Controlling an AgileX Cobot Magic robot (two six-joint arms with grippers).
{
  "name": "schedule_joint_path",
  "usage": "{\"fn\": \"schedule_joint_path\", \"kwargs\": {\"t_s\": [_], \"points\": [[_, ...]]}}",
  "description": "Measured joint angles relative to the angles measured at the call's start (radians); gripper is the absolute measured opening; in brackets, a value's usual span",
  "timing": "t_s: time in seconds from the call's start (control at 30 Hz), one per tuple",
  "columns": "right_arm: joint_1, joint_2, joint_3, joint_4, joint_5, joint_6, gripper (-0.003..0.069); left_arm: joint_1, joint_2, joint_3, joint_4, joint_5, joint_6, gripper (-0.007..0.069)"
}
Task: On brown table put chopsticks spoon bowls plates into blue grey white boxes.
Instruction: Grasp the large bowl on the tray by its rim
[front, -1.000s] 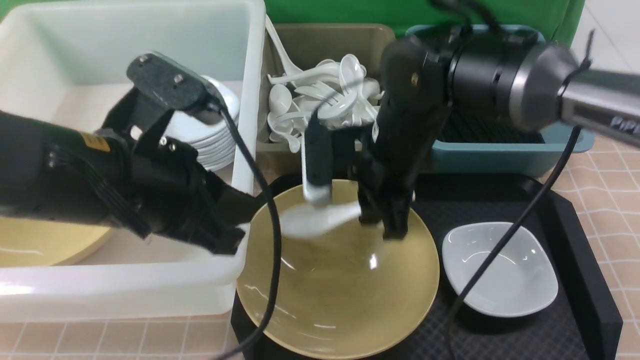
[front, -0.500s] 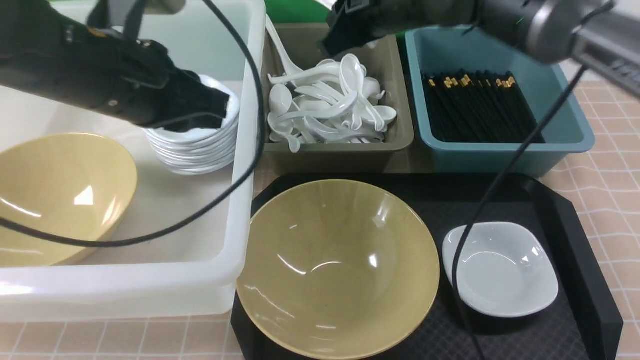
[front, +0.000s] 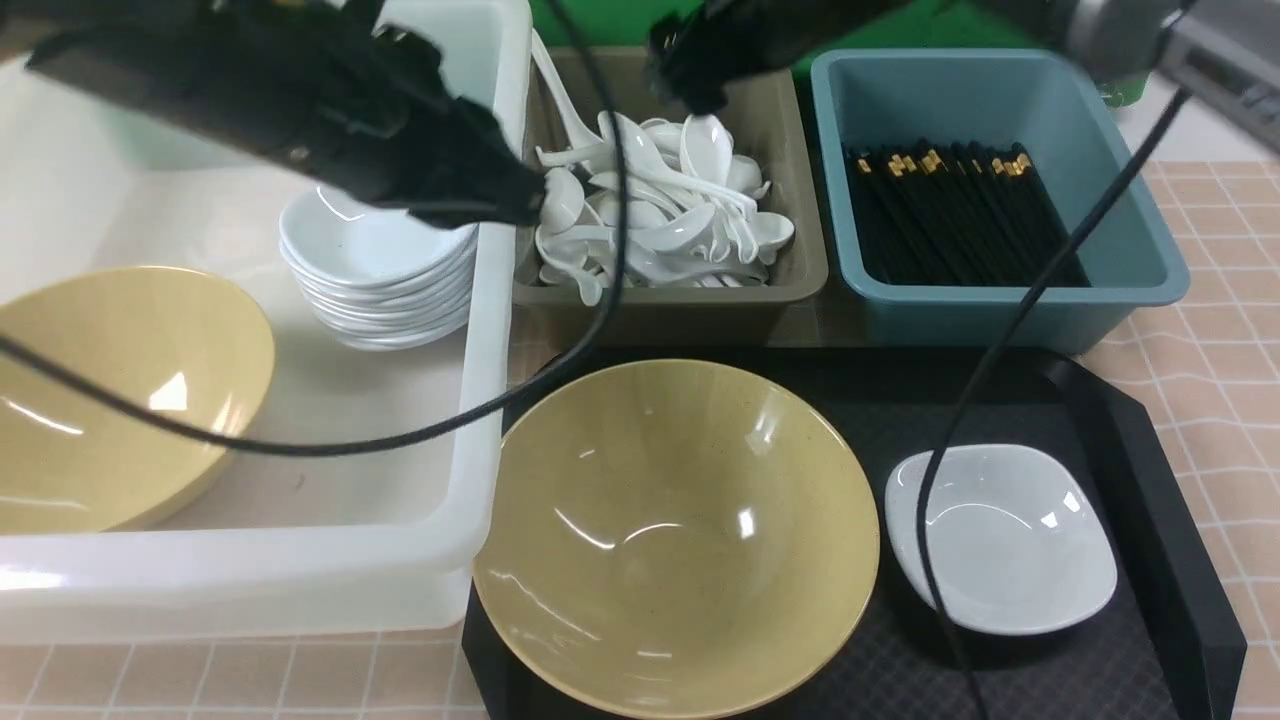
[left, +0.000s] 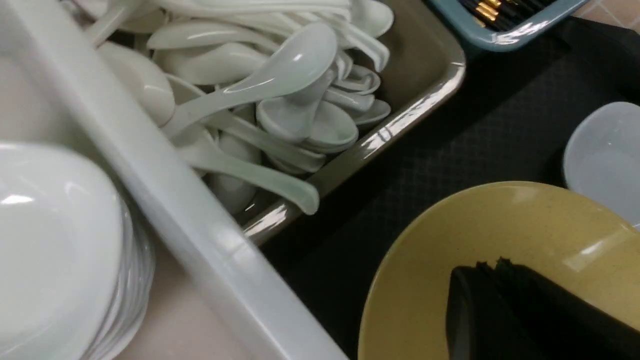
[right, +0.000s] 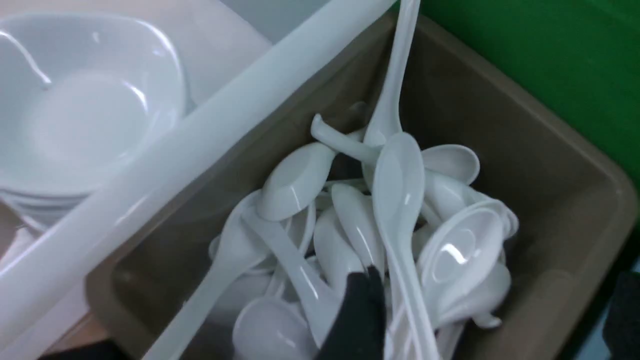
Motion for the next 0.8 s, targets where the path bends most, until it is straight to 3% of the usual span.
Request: {"fn": "schedule_joint_path", "kwargs": {"t_s": [0.17,0.2,0.27,0.3,0.37,0.47,0.6,0.8], "points": [[-0.002,-0.130,-0.099,-0.002,0.338,-0.125,0.0558,-0.123,0.131,-0.135,0.182,0.158,-0.113,0.0125],[-0.004,-0.150,-0.095,-0.002,0.355,-0.123,0.0549,-0.135,0.145,-0.139,0.200,0.167,-0.123,0.0148],[-0.017,-0.244,-0.053,-0.010,0.389,-0.084,0.0491,-0.176,0.239,-0.153,0.265,0.196,-0.170,0.0271],[-0.016,-0.251,-0.048,-0.011,0.391,-0.082,0.0486,-0.177,0.246,-0.154,0.269,0.198,-0.173,0.0281],[-0.018,-0.332,0.011,-0.021,0.395,-0.074,0.0440,-0.189,0.318,-0.154,0.304,0.198,-0.198,0.0391],[-0.018,-0.446,0.117,-0.021,0.402,-0.073,0.0381,-0.189,0.380,-0.154,0.340,0.187,-0.212,0.0489],[-0.018,-0.563,0.259,-0.022,0.406,-0.077,0.0310,-0.201,0.424,-0.162,0.385,0.124,-0.212,0.0551],[-0.018,-0.606,0.383,-0.022,0.407,-0.081,0.0242,-0.201,0.464,-0.163,0.421,0.065,-0.211,0.0551]]}}
